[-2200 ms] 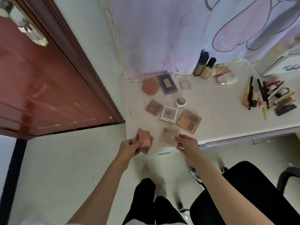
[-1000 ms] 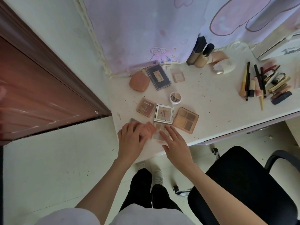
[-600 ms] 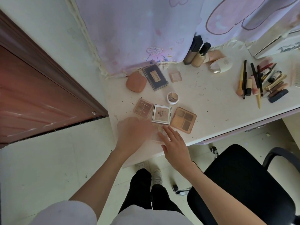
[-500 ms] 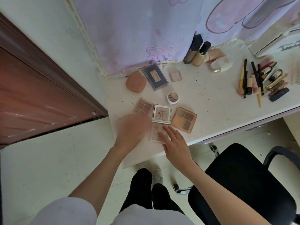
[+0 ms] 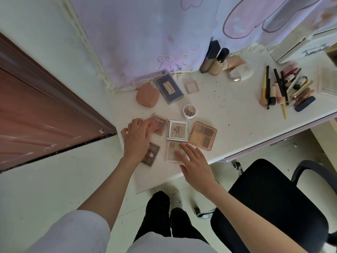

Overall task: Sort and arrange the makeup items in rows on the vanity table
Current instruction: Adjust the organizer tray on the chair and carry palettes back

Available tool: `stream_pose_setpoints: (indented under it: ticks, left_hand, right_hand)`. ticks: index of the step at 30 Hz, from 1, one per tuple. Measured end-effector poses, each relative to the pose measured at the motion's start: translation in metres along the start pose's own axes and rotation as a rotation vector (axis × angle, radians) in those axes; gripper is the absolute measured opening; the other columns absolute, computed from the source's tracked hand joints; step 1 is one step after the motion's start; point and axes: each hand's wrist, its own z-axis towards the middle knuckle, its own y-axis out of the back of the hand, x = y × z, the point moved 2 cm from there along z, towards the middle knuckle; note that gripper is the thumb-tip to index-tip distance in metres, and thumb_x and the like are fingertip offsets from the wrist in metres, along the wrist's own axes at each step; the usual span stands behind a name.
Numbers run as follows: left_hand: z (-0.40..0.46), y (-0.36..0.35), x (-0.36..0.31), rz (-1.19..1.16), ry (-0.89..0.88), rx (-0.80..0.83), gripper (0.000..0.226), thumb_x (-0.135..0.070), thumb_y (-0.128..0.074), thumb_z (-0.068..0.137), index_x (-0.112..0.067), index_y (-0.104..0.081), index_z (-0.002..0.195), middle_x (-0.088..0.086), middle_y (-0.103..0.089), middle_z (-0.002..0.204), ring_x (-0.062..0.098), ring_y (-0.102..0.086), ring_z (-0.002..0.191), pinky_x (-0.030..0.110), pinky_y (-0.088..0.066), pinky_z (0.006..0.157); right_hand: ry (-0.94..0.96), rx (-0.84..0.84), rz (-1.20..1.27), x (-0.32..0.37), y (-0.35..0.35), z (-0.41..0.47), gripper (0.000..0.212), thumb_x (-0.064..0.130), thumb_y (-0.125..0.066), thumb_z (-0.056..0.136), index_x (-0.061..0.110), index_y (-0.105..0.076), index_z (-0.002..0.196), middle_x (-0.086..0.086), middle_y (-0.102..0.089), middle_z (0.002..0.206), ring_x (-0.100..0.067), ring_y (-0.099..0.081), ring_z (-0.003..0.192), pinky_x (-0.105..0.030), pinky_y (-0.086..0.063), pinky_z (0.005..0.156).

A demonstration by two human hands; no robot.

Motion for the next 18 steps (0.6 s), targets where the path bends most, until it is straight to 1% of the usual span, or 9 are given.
stream_pose_setpoints:
  ticks: [3, 4, 6, 7, 9, 11, 14, 16, 18]
  left_hand:
    - [0.005, 0.002, -0.003, 0.07, 0.046, 0.003, 0.035, -0.019, -0.049, 0.092, -0.025, -0.049, 0.127, 0.006, -0.047, 0.122, 0.024, -0.042, 0.114, 0.038, -0.028, 0.094]
    - [0.007, 0.003, -0.004, 0.093, 0.069, 0.006, 0.037, -0.021, -0.048, 0.093, -0.025, -0.046, 0.13, 0.006, -0.048, 0.122, 0.025, -0.041, 0.114, 0.038, -0.029, 0.092]
    - [0.01, 0.004, -0.004, 0.125, 0.1, 0.011, 0.039, -0.022, -0.046, 0.095, -0.025, -0.044, 0.133, 0.007, -0.048, 0.122, 0.025, -0.041, 0.114, 0.037, -0.031, 0.089]
    - [0.01, 0.005, -0.003, 0.135, 0.109, 0.013, 0.039, -0.023, -0.045, 0.095, -0.025, -0.044, 0.133, 0.008, -0.048, 0.121, 0.026, -0.041, 0.113, 0.038, -0.032, 0.089]
    - [0.012, 0.005, 0.001, 0.155, 0.133, 0.037, 0.04, -0.025, -0.045, 0.095, -0.022, -0.041, 0.135, 0.011, -0.046, 0.122, 0.028, -0.042, 0.111, 0.04, -0.034, 0.089]
    - [0.013, 0.003, 0.005, 0.198, 0.139, 0.104, 0.048, -0.032, -0.045, 0.094, -0.018, -0.032, 0.139, 0.015, -0.041, 0.126, 0.032, -0.04, 0.113, 0.044, -0.034, 0.091]
    - [0.012, -0.001, 0.009, 0.215, 0.111, 0.188, 0.058, -0.04, -0.04, 0.094, -0.015, -0.021, 0.143, 0.018, -0.031, 0.133, 0.036, -0.032, 0.119, 0.049, -0.029, 0.097]
    - [0.011, -0.001, 0.013, 0.216, 0.105, 0.21, 0.058, -0.043, -0.036, 0.095, -0.016, -0.018, 0.143, 0.018, -0.028, 0.136, 0.036, -0.03, 0.121, 0.051, -0.027, 0.099]
    - [0.011, -0.001, 0.017, 0.265, 0.102, 0.248, 0.059, -0.047, -0.031, 0.095, -0.018, -0.015, 0.144, 0.016, -0.027, 0.137, 0.036, -0.029, 0.121, 0.05, -0.026, 0.099]
  right_hand:
    - [-0.013, 0.038, -0.011, 0.0, -0.002, -0.001, 0.048, 0.01, -0.077, 0.072, 0.01, -0.064, 0.118, -0.015, -0.054, 0.133, -0.035, -0.052, 0.122, -0.056, -0.042, 0.098]
    - [-0.016, 0.055, -0.012, 0.0, -0.003, -0.001, 0.047, 0.012, -0.072, 0.078, 0.011, -0.06, 0.123, -0.014, -0.049, 0.138, -0.034, -0.046, 0.128, -0.055, -0.036, 0.104]
    - [-0.022, 0.103, -0.003, -0.003, -0.006, -0.001, 0.046, 0.019, -0.058, 0.09, 0.016, -0.048, 0.136, -0.009, -0.032, 0.15, -0.029, -0.028, 0.14, -0.049, -0.017, 0.114]
    - [-0.025, 0.126, 0.0, -0.004, -0.007, 0.0, 0.046, 0.022, -0.051, 0.094, 0.018, -0.042, 0.14, -0.006, -0.025, 0.154, -0.025, -0.02, 0.143, -0.045, -0.009, 0.116]
    - [-0.027, 0.149, -0.011, -0.006, -0.008, 0.001, 0.046, 0.027, -0.044, 0.097, 0.022, -0.036, 0.143, -0.002, -0.018, 0.156, -0.021, -0.013, 0.145, -0.041, -0.002, 0.117]
    - [-0.028, 0.168, -0.025, -0.007, -0.007, 0.002, 0.046, 0.03, -0.041, 0.098, 0.024, -0.033, 0.144, 0.0, -0.016, 0.157, -0.017, -0.01, 0.145, -0.039, 0.002, 0.117]
    - [-0.031, 0.183, -0.03, -0.008, -0.007, 0.004, 0.046, 0.032, -0.038, 0.099, 0.025, -0.032, 0.144, 0.003, -0.015, 0.157, -0.014, -0.009, 0.145, -0.037, 0.003, 0.117]
    - [-0.043, 0.184, 0.005, -0.009, -0.005, 0.006, 0.045, 0.031, -0.039, 0.099, 0.024, -0.034, 0.143, 0.003, -0.018, 0.156, -0.014, -0.012, 0.144, -0.035, 0.001, 0.117]
    - [-0.048, 0.172, 0.056, -0.008, -0.001, 0.007, 0.044, 0.029, -0.04, 0.099, 0.022, -0.036, 0.142, 0.001, -0.024, 0.154, -0.014, -0.018, 0.143, -0.034, -0.002, 0.117]
